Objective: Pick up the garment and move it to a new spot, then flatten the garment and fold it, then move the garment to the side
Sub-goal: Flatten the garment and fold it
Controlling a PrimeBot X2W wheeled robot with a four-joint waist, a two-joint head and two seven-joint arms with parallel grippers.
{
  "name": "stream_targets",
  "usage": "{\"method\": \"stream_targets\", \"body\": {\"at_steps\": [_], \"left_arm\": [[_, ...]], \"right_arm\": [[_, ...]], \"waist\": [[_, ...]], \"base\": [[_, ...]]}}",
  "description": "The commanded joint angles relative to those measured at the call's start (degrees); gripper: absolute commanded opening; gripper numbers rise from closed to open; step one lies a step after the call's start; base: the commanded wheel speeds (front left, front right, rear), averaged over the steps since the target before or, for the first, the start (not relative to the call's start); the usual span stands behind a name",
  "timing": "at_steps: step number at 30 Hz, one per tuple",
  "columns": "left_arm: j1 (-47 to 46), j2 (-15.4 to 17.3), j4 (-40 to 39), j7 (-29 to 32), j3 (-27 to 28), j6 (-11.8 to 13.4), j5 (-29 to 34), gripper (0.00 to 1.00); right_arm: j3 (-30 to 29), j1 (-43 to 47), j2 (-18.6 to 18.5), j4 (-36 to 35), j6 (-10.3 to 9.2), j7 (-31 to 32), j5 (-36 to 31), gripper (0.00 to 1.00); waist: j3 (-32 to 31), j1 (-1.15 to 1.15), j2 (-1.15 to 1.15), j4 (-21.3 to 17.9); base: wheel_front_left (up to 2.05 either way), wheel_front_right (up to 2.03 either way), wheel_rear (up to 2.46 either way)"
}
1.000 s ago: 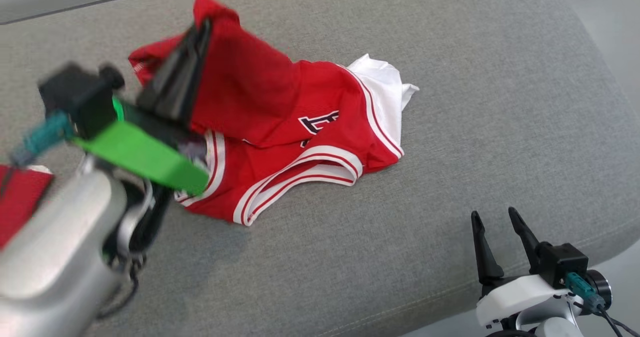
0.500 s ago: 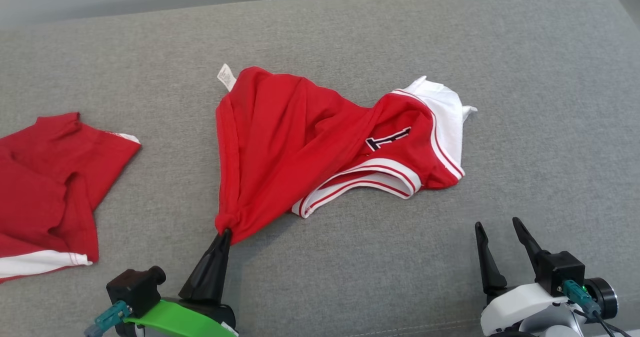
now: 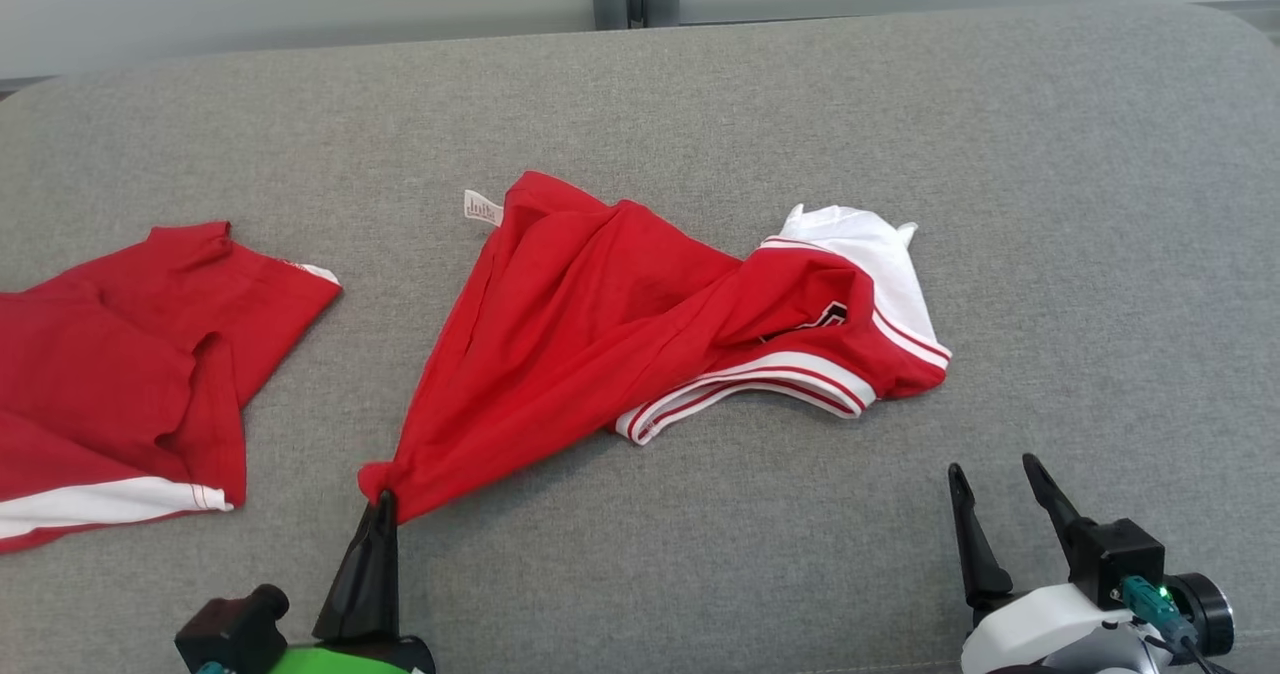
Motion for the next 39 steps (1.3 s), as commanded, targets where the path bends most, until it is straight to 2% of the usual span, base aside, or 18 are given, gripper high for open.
{"method": "stream_targets", "body": {"at_steps": [1, 2, 3, 9, 13, 17, 20, 24, 26, 32, 39], "left_arm": [[1.8, -0.4, 0.5, 0.0, -0.1, -0.2, 0.4, 0.59], [2.1, -0.5, 0.9, 0.0, -0.5, -0.2, 0.3, 0.85], [2.2, -0.6, 1.5, 0.0, -1.1, -0.2, 0.1, 1.00], [2.7, 1.6, 7.7, 0.0, -4.4, -0.2, -3.2, 1.00], [3.1, 2.3, 9.2, 0.0, 1.2, -0.2, -1.7, 1.00], [2.0, 0.3, 4.5, 0.0, 8.7, 0.1, 2.1, 1.00], [-0.2, -0.4, 0.0, 0.0, 9.4, -0.1, 4.6, 1.00], [-3.9, 0.0, -2.5, 0.2, 5.5, -0.2, 5.9, 1.00], [-8.3, 0.6, -3.8, 1.9, 1.6, -0.2, 6.0, 1.00], [-23.4, 2.5, -2.6, 11.6, -9.7, -0.2, 3.4, 1.00], [-39.9, 4.8, 6.0, 22.5, -19.0, -0.2, -1.1, 1.00]], "right_arm": [[-0.1, 0.9, -0.1, 0.0, -0.10, 0.0, -0.1, 1.00], [0.0, 1.1, -0.1, 0.0, -0.10, 0.0, 0.0, 1.00], [0.1, 1.1, -0.2, 0.1, -0.10, 0.0, 0.1, 1.00], [0.6, 0.6, -0.1, 0.4, -0.10, 0.0, 0.3, 1.00], [0.7, 0.4, -0.2, 0.0, -0.10, 0.0, 0.3, 1.00], [0.9, 1.0, -0.2, -0.2, -0.10, 0.0, 0.3, 1.00], [1.2, 1.3, -0.2, -0.2, -0.10, 0.0, 0.3, 1.00], [1.3, 0.4, -0.2, -0.5, -0.10, 0.0, 0.6, 1.00], [1.6, -0.2, -0.1, -0.7, -0.10, 0.0, 1.0, 1.00], [2.4, -1.9, -0.1, -0.8, -0.10, 0.0, 2.9, 1.00], [3.4, -3.6, -0.1, -1.0, -0.10, 0.0, 5.1, 1.00]], "waist": [[-0.1, 0.00, 0.00, -0.2], [-0.1, 0.00, 0.00, -0.2], [-0.1, 0.00, 0.00, -0.3], [-0.6, 0.00, 0.00, -1.3], [-1.2, 0.00, 0.00, -2.8], [-1.8, 0.00, 0.00, -4.5], [-2.0, 0.00, 0.00, -6.2], [-1.5, 0.00, 0.00, -8.1], [-0.8, 0.00, 0.00, -9.4], [2.5, 0.00, 0.00, -13.6], [6.8, 0.00, 0.00, -18.1]], "base": [[0.00, 0.00, 0.00], [0.00, 0.00, 0.00], [0.00, 0.00, 0.00], [0.00, 0.00, 0.00], [0.00, 0.00, 0.00], [0.00, 0.00, 0.00], [0.00, 0.00, 0.00], [0.00, 0.00, 0.00], [0.00, 0.00, 0.00], [0.00, 0.00, 0.00], [0.00, 0.00, 0.00]]}}
